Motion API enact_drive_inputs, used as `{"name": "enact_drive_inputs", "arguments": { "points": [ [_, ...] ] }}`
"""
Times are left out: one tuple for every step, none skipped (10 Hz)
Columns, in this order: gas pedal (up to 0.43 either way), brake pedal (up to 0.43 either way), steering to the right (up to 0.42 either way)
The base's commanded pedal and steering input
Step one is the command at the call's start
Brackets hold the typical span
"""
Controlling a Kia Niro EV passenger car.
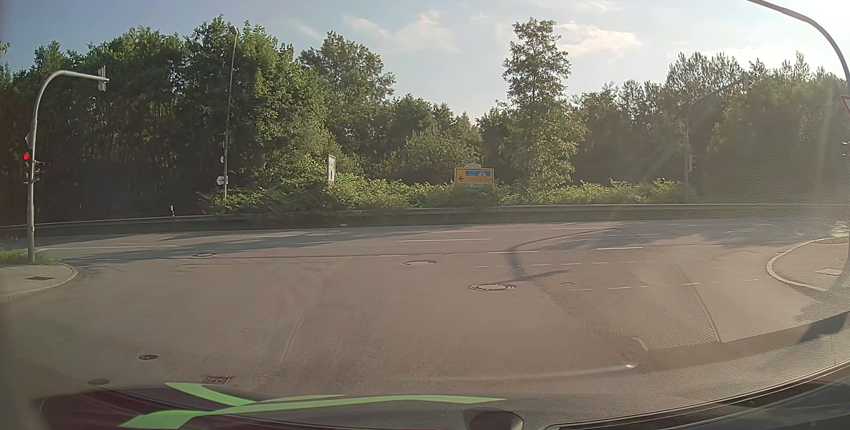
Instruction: Follow the waypoints while adhering to traffic rules and regulations
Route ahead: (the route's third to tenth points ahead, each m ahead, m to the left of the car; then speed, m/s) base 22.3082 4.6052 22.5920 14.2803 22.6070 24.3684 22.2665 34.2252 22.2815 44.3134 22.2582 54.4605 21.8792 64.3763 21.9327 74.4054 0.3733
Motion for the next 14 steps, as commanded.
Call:
{"name": "enact_drive_inputs", "arguments": {
  "points": [
    [0.0, 0.134, -0.02],
    [0.0, 0.134, -0.02],
    [0.0, 0.134, -0.02],
    [0.0, 0.14, -0.02],
    [0.0, 0.14, -0.02],
    [0.0, 0.14, -0.02],
    [0.0, 0.146, -0.021],
    [0.0, 0.159, -0.021],
    [0.0, 0.165, -0.021],
    [0.0, 0.177, -0.022],
    [0.0, 0.177, -0.022],
    [0.0, 0.183, -0.021],
    [0.0, 0.183, -0.021],
    [0.0, 0.183, -0.021]
  ]
}}
